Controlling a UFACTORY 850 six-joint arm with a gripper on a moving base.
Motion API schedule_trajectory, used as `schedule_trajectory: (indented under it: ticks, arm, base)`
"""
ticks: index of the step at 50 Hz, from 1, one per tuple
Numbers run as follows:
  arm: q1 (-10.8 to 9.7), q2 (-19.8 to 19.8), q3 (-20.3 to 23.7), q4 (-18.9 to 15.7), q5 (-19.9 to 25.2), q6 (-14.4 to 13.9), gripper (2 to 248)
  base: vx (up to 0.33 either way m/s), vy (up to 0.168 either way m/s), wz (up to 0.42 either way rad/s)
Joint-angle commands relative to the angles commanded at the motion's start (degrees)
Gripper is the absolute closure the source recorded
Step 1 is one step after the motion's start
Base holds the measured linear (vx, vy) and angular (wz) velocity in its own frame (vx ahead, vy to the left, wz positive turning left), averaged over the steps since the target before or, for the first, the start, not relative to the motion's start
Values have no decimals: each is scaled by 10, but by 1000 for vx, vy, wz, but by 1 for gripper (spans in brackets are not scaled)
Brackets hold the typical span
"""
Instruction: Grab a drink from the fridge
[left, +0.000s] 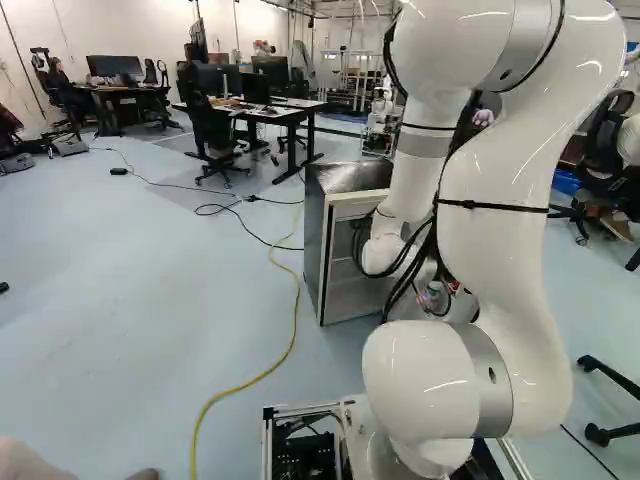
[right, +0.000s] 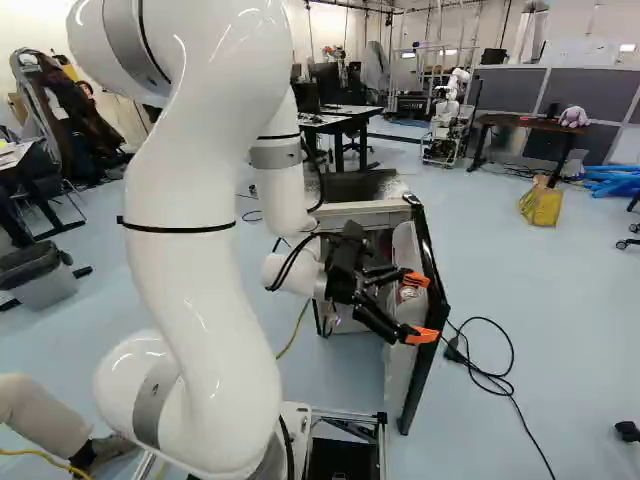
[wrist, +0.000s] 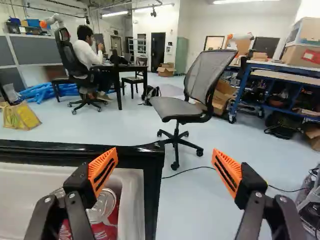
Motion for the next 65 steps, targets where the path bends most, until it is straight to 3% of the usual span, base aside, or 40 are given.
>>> schedule_trajectory:
  ticks: [33,65]
  arm:
    - [-84,-39,-85,0,0,0,3]
    - [-152,-80,-169,0,0,0,3]
  base:
    - [0,0,0]
    - [0,0,0]
